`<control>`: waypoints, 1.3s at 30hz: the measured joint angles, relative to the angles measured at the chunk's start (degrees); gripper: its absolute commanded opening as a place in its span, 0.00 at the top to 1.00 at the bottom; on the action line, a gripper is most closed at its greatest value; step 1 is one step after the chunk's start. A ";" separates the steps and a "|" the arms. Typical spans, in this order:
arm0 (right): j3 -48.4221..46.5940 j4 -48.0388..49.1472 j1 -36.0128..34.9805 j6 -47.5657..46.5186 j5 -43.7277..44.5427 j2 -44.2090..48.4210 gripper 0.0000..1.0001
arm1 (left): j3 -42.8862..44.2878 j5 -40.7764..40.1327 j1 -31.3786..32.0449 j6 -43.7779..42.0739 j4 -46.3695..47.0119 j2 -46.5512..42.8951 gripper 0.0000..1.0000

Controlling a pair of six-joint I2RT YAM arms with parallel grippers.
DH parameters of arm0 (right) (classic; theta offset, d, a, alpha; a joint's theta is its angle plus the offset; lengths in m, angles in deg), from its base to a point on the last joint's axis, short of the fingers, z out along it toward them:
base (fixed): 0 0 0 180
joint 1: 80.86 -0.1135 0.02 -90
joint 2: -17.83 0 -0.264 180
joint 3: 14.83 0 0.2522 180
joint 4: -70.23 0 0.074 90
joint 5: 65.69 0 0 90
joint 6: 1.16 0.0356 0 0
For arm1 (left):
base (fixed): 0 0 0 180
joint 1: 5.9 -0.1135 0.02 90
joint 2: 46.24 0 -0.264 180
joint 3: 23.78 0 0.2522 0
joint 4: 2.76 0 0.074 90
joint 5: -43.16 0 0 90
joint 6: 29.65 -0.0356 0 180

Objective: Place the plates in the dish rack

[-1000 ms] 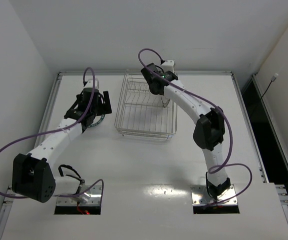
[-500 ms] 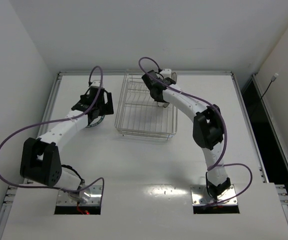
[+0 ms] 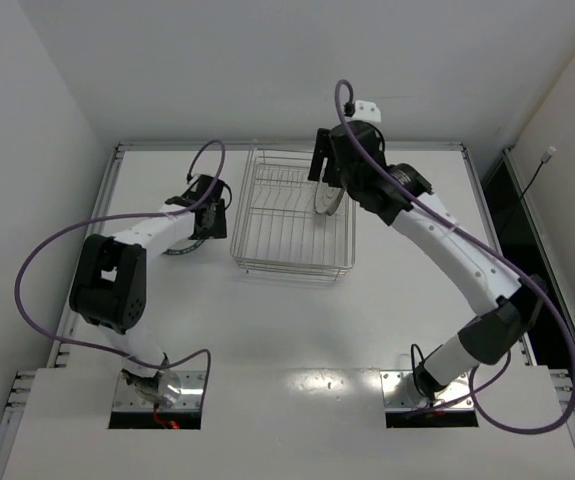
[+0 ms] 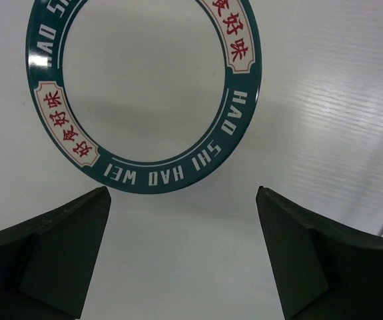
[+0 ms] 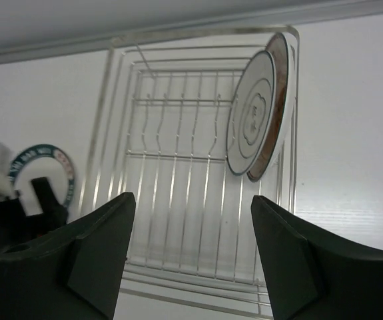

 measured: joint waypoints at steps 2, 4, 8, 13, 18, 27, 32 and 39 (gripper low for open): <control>0.22 0.98 0.02 -0.57 -1.53 2.69 0.32 | 1.01 -0.96 0.00 0.02 -0.39 2.38 0.10; 1.03 2.12 0.11 -1.09 -2.91 4.61 0.31 | 1.70 -1.90 0.00 -0.02 -0.68 4.94 0.12; 2.86 2.95 0.11 -1.86 -4.94 6.21 0.31 | 2.19 -3.23 0.00 -0.09 -1.22 8.81 0.15; 5.44 3.52 0.28 -2.64 -6.08 7.54 0.31 | 3.93 -4.98 0.00 -0.48 -1.95 12.02 0.20; 7.06 4.04 0.55 -3.30 -7.10 8.76 0.31 | 6.62 -6.47 0.00 -1.49 -1.73 14.82 0.46; 9.55 4.96 0.59 -3.50 -8.81 12.72 0.30 | 9.73 -7.26 0.42 -5.62 -1.84 19.34 1.00; 9.57 5.40 0.59 -3.50 -9.01 14.62 0.30 | 10.80 -8.46 0.42 -7.34 -3.10 20.44 1.00; 9.81 5.68 0.59 -3.48 -9.66 15.28 0.30 | 9.97 -7.96 0.42 -7.19 -3.50 19.21 1.00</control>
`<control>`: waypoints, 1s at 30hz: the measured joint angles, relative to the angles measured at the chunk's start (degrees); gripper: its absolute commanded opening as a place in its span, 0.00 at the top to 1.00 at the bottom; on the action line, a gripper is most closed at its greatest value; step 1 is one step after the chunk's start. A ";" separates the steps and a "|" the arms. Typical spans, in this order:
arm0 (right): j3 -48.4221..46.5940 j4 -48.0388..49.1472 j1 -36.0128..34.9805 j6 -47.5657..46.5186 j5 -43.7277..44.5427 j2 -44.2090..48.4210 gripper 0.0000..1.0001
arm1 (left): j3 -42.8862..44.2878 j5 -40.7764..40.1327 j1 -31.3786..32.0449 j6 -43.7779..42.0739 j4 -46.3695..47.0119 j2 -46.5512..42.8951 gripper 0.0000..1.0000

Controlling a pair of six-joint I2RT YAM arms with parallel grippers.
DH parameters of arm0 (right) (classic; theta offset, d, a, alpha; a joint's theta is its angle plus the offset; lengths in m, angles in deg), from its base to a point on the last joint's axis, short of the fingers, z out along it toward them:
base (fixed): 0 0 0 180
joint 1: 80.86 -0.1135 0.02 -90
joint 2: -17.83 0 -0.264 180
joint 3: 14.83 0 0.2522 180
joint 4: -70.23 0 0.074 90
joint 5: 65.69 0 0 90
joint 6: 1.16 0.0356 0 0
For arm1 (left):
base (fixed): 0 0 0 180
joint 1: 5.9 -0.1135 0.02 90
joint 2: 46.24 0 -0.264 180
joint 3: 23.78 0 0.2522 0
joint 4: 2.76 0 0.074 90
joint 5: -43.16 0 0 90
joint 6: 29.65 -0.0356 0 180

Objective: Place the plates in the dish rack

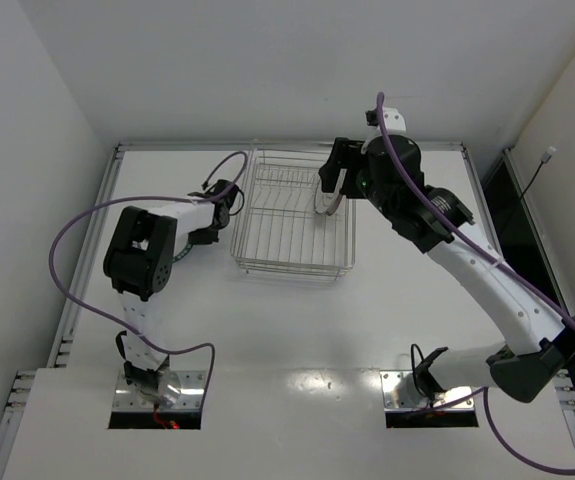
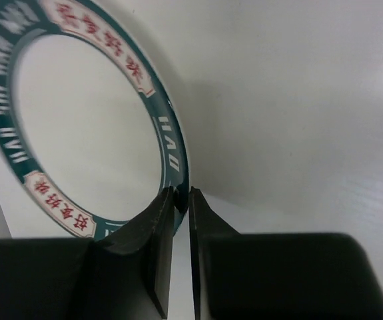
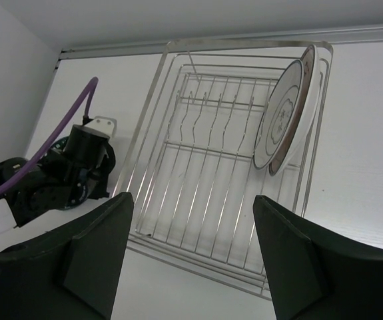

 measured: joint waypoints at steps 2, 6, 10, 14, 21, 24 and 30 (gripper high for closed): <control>0.09 -0.02 0.00 0.00 -0.33 0.00 0.30 | -1.07 0.48 0.00 0.74 -0.52 -1.88 1.00; 0.11 -0.31 0.00 0.00 -0.48 0.13 0.30 | -2.78 1.44 0.00 2.45 -1.73 -6.78 1.00; 0.92 -1.20 0.00 0.00 -0.57 1.05 0.30 | -1.81 1.25 0.24 4.94 -3.85 -13.31 1.00; 5.22 -1.57 0.00 0.02 -0.63 4.39 0.30 | 4.50 0.92 1.40 7.45 -7.87 -17.81 1.00; 12.57 -3.15 0.00 0.04 -0.61 10.36 0.30 | 28.79 2.29 7.58 9.35 -16.50 -17.99 1.00; 15.06 -4.22 0.00 0.02 -0.35 12.81 0.30 | 39.28 5.75 10.54 9.77 -16.26 -18.25 1.00; 18.84 -6.71 0.00 -0.02 1.60 19.30 0.30 | 42.91 22.32 11.96 10.21 -7.50 -20.85 1.00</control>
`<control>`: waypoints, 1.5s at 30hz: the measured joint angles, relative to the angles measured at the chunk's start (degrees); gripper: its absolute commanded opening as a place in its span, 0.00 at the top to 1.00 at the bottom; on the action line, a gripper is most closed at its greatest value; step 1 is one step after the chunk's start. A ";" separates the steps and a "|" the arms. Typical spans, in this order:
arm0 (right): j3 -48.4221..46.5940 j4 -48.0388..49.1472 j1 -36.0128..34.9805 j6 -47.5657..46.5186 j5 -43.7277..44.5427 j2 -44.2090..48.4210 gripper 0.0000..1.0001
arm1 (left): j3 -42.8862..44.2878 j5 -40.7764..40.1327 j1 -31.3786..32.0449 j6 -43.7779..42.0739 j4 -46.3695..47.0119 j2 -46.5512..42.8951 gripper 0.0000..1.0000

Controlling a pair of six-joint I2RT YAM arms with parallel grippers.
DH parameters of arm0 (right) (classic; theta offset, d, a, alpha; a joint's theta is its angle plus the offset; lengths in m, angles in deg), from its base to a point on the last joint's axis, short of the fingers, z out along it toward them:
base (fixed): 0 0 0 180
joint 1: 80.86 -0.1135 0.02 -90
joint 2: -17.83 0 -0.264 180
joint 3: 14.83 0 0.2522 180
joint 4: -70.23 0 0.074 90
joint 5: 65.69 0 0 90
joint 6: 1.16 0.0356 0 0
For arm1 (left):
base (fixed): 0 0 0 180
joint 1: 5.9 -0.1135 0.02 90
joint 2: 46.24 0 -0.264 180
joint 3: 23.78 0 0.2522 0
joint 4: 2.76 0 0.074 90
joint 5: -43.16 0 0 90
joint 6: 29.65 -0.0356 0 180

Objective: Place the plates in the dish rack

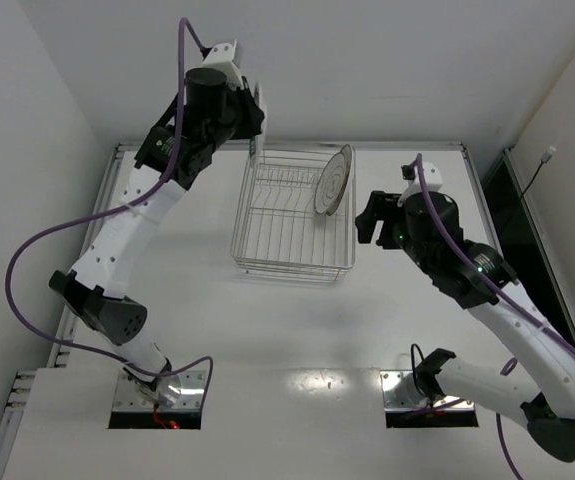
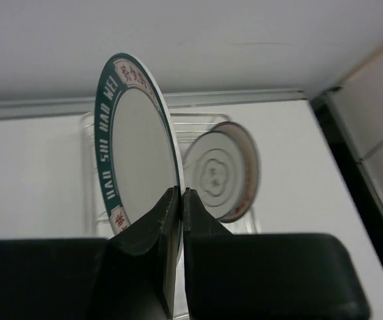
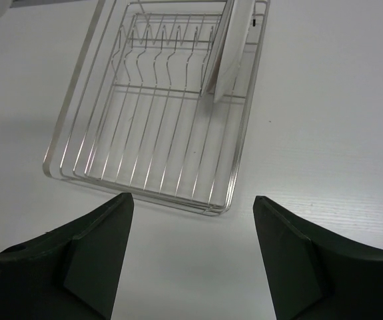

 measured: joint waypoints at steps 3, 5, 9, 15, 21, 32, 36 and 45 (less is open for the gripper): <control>1.11 -0.79 0.00 -0.07 1.18 3.30 0.29 | -2.08 9.62 -0.07 0.48 6.12 0.33 1.00; 1.73 -1.36 0.00 -0.20 1.70 5.14 0.29 | -5.03 15.17 -0.07 1.25 10.93 0.79 1.00; 2.91 -2.51 0.00 -0.37 2.36 8.15 0.29 | -12.24 24.33 -0.07 3.85 20.52 2.73 1.00; 3.65 -4.92 0.00 -0.42 2.54 11.04 0.29 | -16.74 31.85 -0.13 8.28 29.81 9.42 1.00; 3.96 -7.32 0.00 -0.42 2.78 13.60 0.26 | -18.80 32.20 -0.13 10.91 34.29 12.02 1.00; 6.34 -10.29 0.02 -0.42 2.69 15.47 0.25 | -21.11 28.50 -0.13 12.37 38.64 13.94 1.00; 6.38 -11.06 0.02 -0.42 2.69 15.78 0.25 | -21.18 27.41 -0.13 12.92 39.04 16.63 1.00; 6.38 -11.67 0.00 -0.39 2.49 16.20 0.20 | -21.55 24.20 0.48 12.96 37.35 19.39 1.00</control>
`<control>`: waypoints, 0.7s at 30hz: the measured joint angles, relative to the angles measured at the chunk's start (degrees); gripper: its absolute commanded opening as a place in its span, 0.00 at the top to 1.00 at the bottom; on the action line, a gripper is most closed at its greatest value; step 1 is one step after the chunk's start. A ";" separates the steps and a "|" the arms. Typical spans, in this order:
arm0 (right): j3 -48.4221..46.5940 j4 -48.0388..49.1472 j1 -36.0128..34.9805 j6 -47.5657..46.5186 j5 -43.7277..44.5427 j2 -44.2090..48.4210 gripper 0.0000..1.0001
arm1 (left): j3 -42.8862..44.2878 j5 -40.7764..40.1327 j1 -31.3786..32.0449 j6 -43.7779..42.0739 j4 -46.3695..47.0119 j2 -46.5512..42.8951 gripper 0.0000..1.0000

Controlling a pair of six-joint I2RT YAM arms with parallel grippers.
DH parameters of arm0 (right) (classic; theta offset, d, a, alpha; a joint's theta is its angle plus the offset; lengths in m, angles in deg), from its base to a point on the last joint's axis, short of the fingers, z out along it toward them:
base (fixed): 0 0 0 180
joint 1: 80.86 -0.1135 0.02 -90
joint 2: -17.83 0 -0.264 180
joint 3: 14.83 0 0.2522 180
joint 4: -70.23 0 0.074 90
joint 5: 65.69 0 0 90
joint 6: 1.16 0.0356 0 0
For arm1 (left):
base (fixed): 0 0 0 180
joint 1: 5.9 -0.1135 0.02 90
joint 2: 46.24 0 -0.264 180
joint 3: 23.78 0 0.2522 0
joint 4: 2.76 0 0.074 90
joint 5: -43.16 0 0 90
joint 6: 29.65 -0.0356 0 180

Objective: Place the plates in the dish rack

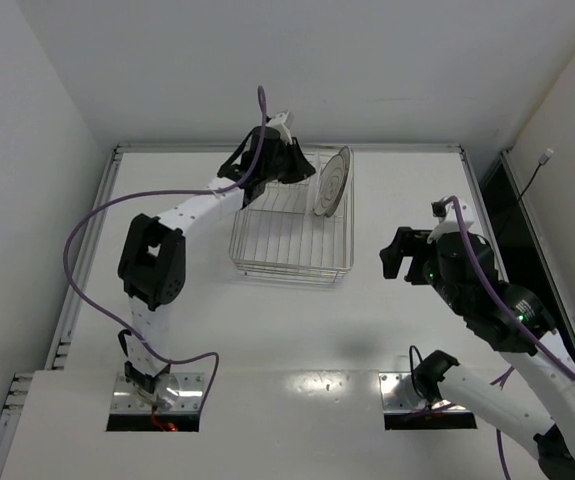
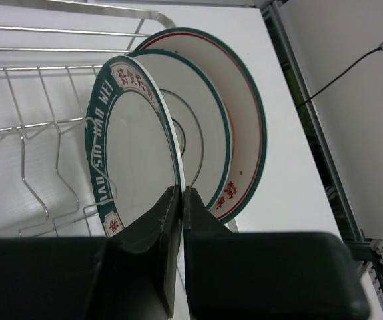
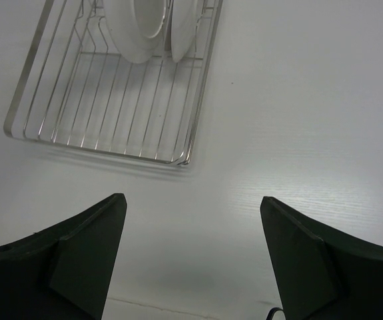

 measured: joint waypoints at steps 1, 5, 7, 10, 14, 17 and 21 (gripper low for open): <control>0.00 -0.13 0.02 0.00 -0.07 0.00 0.19 | 0.57 -0.74 0.26 -0.28 -1.05 0.44 0.97; -0.04 -0.46 0.02 -0.02 -0.26 0.00 0.16 | 4.85 -3.78 1.86 -1.70 -5.70 2.97 0.77; -0.17 -0.61 0.02 -0.02 -0.48 -0.07 0.14 | 6.56 -5.38 2.97 -2.38 -7.87 3.41 0.63; -0.63 -0.79 0.02 0.04 -0.61 -0.28 0.05 | 9.14 -7.41 4.63 -3.26 -10.97 3.61 0.32; -1.73 -1.46 0.02 0.00 -0.55 -1.27 0.00 | 11.37 -8.02 5.95 -3.76 -13.57 3.58 0.12; -4.00 -2.60 0.02 -0.17 0.31 -3.37 0.00 | 11.39 -7.76 6.10 -4.39 -15.26 3.13 0.04; -8.11 -3.37 0.02 -1.09 1.99 -7.67 0.00 | 10.73 -7.10 6.10 -6.27 -18.18 -0.74 0.03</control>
